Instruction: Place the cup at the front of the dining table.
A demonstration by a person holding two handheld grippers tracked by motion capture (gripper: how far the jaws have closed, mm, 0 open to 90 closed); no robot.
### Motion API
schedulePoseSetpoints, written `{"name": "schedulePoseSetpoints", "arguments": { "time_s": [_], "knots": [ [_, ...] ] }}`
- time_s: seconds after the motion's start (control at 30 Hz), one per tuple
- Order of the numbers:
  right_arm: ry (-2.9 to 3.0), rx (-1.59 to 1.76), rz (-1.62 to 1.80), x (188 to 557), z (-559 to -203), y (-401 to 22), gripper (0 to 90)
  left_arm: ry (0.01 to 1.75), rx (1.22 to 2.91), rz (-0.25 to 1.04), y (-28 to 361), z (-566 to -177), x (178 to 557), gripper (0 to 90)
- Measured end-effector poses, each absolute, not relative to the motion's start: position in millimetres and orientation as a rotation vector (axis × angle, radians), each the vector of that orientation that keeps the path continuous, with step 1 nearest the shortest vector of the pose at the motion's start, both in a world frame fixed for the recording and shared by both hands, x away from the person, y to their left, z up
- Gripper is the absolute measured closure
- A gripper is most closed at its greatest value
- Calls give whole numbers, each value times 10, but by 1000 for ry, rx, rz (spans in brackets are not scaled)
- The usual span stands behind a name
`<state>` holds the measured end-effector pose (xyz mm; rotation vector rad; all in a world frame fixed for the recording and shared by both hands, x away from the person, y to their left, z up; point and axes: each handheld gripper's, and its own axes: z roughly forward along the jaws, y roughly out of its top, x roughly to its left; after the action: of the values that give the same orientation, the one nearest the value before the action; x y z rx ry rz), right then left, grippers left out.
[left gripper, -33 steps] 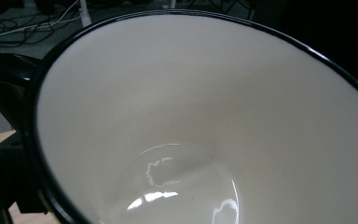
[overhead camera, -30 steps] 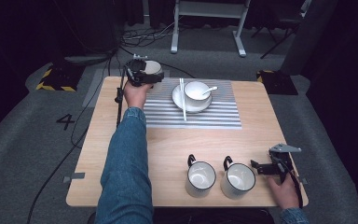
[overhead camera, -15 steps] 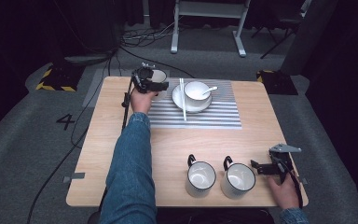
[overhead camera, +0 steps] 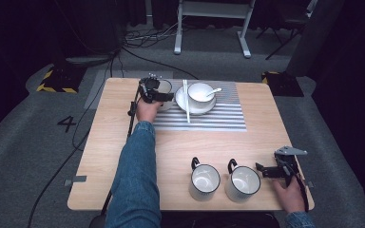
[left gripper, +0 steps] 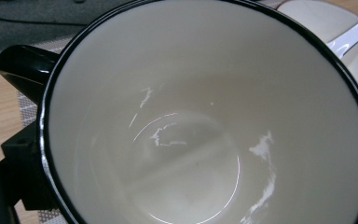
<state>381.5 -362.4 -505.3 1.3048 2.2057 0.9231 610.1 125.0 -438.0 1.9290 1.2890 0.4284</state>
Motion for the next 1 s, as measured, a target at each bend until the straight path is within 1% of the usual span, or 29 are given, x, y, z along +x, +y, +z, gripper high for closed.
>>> {"name": "schedulePoseSetpoints", "arguments": {
  "time_s": [0.13, 0.17, 0.3, 0.37, 0.43, 0.53, 0.67, 0.8, 0.83, 0.87, 0.93, 1.0],
  "knots": [
    [2206, 1305, 923, 3815, -5053, -3624, 10, 1283, 1974, 424, 1194, -4430, 6098, 24],
    [2206, 1305, 923, 3815, -5053, -3624, 10, 1284, 2013, 437, 1161, -4446, 6099, 24],
    [2206, 1305, 923, 3815, -5053, -3624, 10, 1276, 2071, 441, 1131, -4466, 6098, 24],
    [2206, 1305, 923, 3815, -5052, -3624, 10, 1263, 2118, 464, 1110, -4481, 6102, 24],
    [2204, 1309, 922, 3813, -5052, -3623, 10, 1263, 2117, 469, 1101, -4482, 6095, 25],
    [2204, 1309, 923, 3813, -5052, -3623, 10, 1263, 2119, 443, 1124, -4476, 6110, 27],
    [2205, 1309, 922, 3813, -5052, -3623, 10, 1265, 2140, 450, 1115, -4460, 6112, 26],
    [2204, 1308, 922, 3813, -5052, -3623, 10, 1271, 2120, 458, 1115, -4455, 6108, 23],
    [2205, 1308, 922, 3813, -5052, -3623, 10, 1292, 2091, 452, 1107, -4445, 6095, 3],
    [2205, 1308, 922, 3813, -5052, -3623, 10, 1294, 2084, 469, 1106, -4435, 6093, 3],
    [2204, 1307, 922, 3814, -5053, -3623, 10, 1306, 2078, 455, 1111, -4409, 6088, 0],
    [2205, 1308, 922, 3813, -5052, -3623, 10, 1269, 2079, 496, 1111, -4377, 6052, 0]
  ]
}}
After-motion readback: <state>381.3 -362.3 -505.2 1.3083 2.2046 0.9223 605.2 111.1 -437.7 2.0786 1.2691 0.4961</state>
